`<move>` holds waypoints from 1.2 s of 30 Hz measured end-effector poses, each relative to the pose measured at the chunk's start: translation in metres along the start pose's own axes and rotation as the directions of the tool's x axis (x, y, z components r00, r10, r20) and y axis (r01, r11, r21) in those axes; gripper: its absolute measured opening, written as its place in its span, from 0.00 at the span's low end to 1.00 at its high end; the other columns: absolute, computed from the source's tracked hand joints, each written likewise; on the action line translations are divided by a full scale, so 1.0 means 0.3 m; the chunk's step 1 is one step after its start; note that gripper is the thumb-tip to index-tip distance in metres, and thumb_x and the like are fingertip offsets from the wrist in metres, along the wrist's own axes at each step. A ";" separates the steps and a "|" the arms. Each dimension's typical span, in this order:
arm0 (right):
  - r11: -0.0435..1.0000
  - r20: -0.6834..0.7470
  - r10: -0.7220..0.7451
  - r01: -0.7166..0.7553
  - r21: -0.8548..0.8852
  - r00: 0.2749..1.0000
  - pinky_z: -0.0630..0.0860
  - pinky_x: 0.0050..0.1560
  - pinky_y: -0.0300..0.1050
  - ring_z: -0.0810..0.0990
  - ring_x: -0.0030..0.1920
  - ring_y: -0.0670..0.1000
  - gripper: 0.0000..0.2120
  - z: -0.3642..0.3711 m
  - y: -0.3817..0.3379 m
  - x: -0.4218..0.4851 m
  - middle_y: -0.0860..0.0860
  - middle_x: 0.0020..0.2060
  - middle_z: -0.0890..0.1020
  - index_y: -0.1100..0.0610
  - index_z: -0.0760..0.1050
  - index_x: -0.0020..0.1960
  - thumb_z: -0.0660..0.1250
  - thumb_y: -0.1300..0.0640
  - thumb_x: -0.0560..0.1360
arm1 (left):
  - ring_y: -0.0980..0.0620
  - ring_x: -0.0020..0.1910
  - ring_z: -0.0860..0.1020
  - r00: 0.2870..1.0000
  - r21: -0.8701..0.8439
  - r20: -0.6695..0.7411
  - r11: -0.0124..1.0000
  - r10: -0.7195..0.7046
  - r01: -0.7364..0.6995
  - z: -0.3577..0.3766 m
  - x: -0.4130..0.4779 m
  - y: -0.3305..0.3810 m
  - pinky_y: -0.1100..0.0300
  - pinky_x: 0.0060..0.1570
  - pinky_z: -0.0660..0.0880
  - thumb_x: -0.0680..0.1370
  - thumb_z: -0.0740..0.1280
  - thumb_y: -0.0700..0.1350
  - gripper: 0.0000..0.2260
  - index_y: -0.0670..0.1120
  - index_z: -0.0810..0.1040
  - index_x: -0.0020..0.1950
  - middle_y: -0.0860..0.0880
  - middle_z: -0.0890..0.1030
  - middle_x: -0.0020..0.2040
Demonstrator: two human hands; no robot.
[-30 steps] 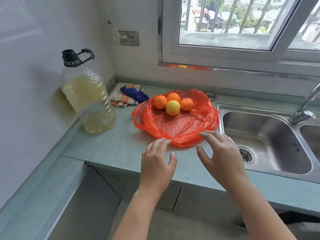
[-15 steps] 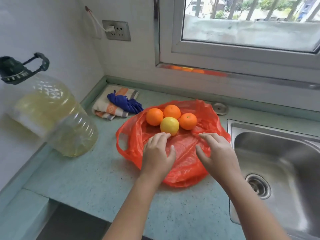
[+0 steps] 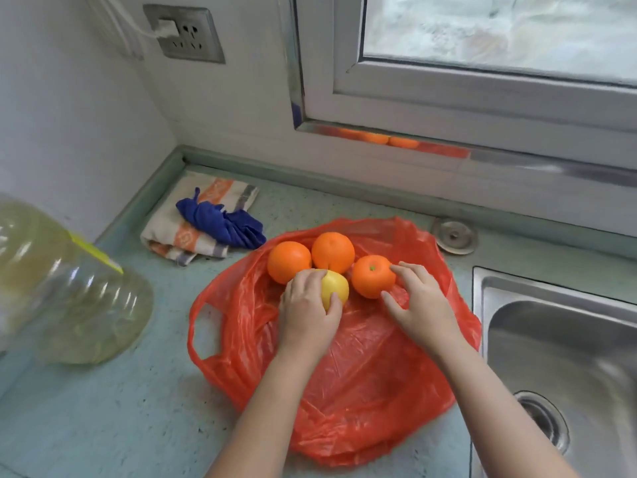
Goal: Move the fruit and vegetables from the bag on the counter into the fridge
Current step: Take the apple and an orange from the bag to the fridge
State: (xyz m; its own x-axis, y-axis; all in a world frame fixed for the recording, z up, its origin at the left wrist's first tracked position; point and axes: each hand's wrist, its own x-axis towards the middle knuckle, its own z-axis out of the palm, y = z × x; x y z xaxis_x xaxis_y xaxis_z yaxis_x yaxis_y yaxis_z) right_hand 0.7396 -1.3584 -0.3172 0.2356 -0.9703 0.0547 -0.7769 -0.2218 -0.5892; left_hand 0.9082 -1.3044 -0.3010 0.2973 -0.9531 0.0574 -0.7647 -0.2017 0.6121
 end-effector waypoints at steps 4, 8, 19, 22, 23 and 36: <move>0.999 0.030 0.017 -0.019 0.048 0.999 0.67 0.63 0.49 0.69 0.65 0.55 0.25 0.050 0.030 0.048 0.56 0.62 0.72 0.59 0.70 0.64 0.70 0.55 0.70 | 0.44 0.61 0.71 1.000 0.033 0.003 0.999 -0.029 0.029 0.042 0.037 -0.009 0.52 0.61 0.66 0.73 0.63 0.49 0.20 0.42 0.74 0.63 0.44 0.74 0.61; 0.995 0.052 0.040 -0.045 0.088 0.998 0.67 0.62 0.49 0.69 0.65 0.55 0.30 0.084 0.040 0.076 0.56 0.62 0.71 0.58 0.67 0.67 0.72 0.55 0.68 | 0.45 0.63 0.69 0.999 0.048 -0.014 0.998 -0.036 0.037 0.067 0.054 -0.015 0.53 0.61 0.65 0.74 0.68 0.47 0.20 0.43 0.73 0.64 0.45 0.73 0.62; 0.983 0.107 0.094 -0.109 0.150 0.990 0.65 0.62 0.47 0.67 0.66 0.55 0.40 0.126 0.031 0.109 0.56 0.65 0.67 0.56 0.58 0.72 0.74 0.52 0.66 | 0.43 0.57 0.72 0.996 0.036 -0.072 0.998 -0.055 0.057 0.088 0.040 -0.057 0.58 0.54 0.66 0.68 0.75 0.49 0.25 0.40 0.74 0.61 0.43 0.74 0.58; 0.980 0.096 0.101 -0.116 0.164 0.990 0.65 0.61 0.45 0.67 0.65 0.54 0.40 0.129 0.028 0.104 0.56 0.64 0.67 0.57 0.58 0.71 0.74 0.52 0.66 | 0.45 0.60 0.69 0.992 -0.021 -0.067 0.994 -0.109 0.108 0.085 0.035 -0.063 0.62 0.58 0.61 0.68 0.75 0.48 0.26 0.41 0.73 0.62 0.43 0.72 0.59; 0.979 0.089 0.101 -0.115 0.166 0.991 0.65 0.61 0.44 0.67 0.65 0.54 0.40 0.127 0.027 0.099 0.56 0.64 0.67 0.57 0.59 0.71 0.74 0.52 0.66 | 0.45 0.60 0.69 0.990 -0.034 -0.070 0.992 -0.121 0.119 0.085 0.033 -0.066 0.62 0.58 0.60 0.67 0.75 0.48 0.27 0.41 0.72 0.62 0.43 0.71 0.60; 0.964 0.098 0.060 -0.083 0.252 0.993 0.58 0.59 0.32 0.67 0.64 0.50 0.38 0.093 -0.019 -0.010 0.54 0.63 0.68 0.56 0.60 0.70 0.75 0.53 0.66 | 0.53 0.61 0.68 0.977 -0.225 0.028 0.951 -0.210 0.210 0.086 -0.026 -0.091 0.68 0.52 0.61 0.67 0.75 0.50 0.32 0.47 0.66 0.66 0.54 0.65 0.59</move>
State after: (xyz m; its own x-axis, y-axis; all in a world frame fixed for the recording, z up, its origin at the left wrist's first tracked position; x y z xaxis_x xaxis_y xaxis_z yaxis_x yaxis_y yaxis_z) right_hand 0.7597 -1.3517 -0.3365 0.2446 -0.9678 -0.0595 -0.6215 -0.1094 -0.7757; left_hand 0.9119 -1.2974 -0.3386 0.4349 -0.8955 -0.0942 -0.5359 -0.3415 0.7721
